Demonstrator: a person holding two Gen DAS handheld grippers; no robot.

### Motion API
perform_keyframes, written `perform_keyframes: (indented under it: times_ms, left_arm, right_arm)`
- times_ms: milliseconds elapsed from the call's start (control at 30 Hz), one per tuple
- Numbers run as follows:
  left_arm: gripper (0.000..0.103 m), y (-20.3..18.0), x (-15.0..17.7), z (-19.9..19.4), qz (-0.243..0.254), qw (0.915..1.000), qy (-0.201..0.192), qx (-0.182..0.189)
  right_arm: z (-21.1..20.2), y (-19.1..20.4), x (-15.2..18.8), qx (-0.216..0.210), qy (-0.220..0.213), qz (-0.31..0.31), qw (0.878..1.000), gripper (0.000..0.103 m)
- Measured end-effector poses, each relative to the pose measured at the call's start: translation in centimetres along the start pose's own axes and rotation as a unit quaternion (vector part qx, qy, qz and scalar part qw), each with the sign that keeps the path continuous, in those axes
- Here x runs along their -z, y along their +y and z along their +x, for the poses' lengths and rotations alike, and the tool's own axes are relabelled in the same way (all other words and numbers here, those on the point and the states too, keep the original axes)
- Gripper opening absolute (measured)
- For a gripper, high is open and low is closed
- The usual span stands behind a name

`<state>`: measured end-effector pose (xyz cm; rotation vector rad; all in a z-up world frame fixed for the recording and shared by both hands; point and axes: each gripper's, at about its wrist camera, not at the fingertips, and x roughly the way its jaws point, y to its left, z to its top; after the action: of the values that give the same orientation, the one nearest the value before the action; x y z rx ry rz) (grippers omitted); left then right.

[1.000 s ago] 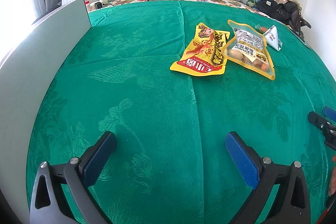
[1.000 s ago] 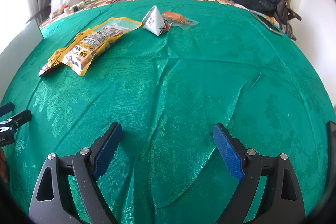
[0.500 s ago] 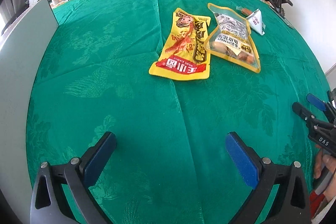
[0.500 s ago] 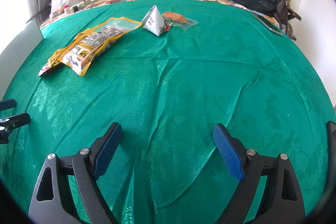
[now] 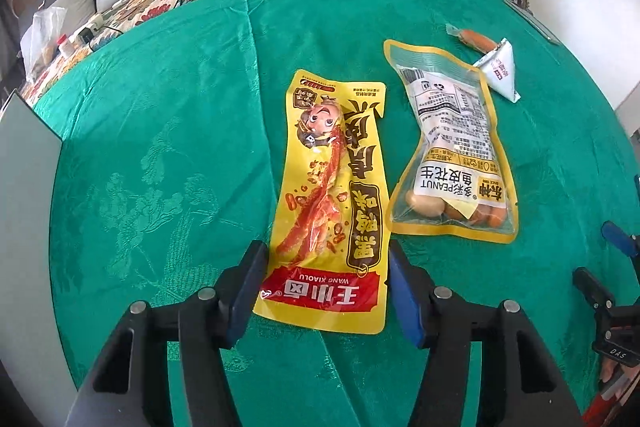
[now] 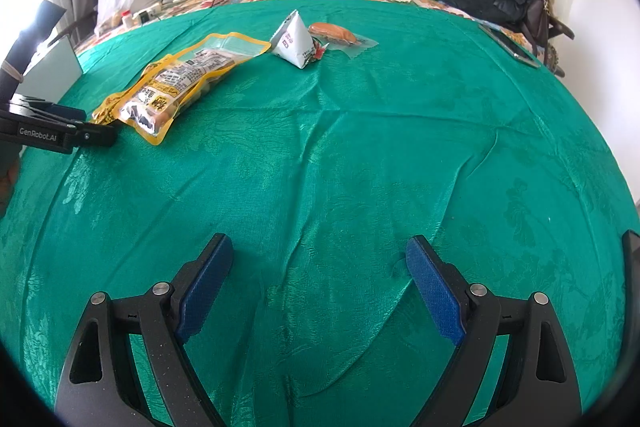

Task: Organize snacks
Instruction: 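Lower the left tool onto the yellow spicy strip pack and grip it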

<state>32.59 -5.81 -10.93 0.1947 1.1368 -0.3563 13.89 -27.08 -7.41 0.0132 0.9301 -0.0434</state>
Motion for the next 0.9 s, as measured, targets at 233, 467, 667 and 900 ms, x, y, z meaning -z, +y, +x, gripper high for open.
perform_keyframes:
  times_ms: [233,467,667,900]
  left_arm:
    - [0.052,2.9,6.7,-3.2,-0.089,0.9957,-0.025,-0.01]
    - [0.059,2.8,13.9,-6.3,-0.117,0.9925,-0.033,-0.01]
    - [0.086,3.1,12.7,-5.2,-0.14,0.9886,-0.044,-0.033]
    - [0.103,4.2,11.9,-3.7,-0.128,0.9847,-0.085,-0.081]
  right_arm:
    - [0.0,0.0,0.0,0.0,0.0,0.0,1.0,0.09]
    - [0.0,0.0,0.0,0.0,0.0,0.0,1.0,0.09]
    - [0.0,0.0,0.0,0.0,0.0,0.0,1.0,0.09]
    - [0.0,0.0,0.0,-0.001,0.0,0.0,1.0,0.09]
